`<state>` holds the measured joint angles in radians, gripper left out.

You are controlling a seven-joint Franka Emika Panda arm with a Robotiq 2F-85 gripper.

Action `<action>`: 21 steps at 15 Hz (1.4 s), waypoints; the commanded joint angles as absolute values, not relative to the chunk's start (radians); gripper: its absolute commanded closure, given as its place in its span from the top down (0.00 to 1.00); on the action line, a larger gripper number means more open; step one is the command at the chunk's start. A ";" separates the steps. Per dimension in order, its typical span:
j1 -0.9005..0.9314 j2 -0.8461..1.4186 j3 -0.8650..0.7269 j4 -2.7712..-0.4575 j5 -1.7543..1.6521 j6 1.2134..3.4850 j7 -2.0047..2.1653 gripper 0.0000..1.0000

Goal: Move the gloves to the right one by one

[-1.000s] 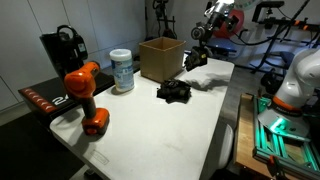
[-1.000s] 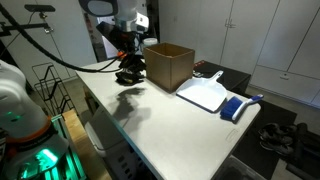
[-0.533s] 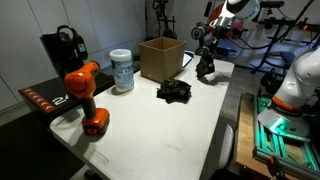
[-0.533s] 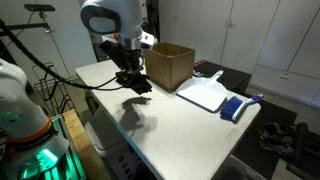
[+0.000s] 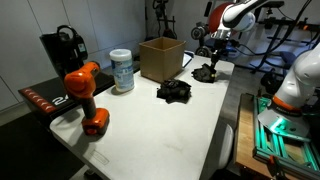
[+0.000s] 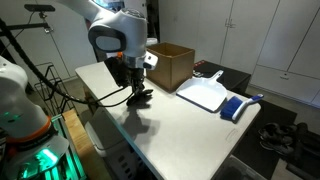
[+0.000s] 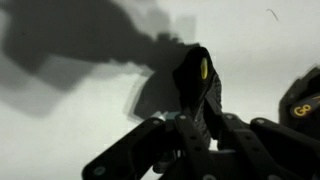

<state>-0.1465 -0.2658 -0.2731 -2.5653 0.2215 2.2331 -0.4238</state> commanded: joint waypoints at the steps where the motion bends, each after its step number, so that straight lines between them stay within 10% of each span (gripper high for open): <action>1: -0.171 -0.220 -0.232 -2.535 0.126 2.189 -0.243 0.57; 7: -0.086 -0.265 -0.086 -2.468 0.129 2.140 -0.022 0.99; 21: 0.066 -0.077 0.147 -2.294 -0.033 2.183 0.260 1.00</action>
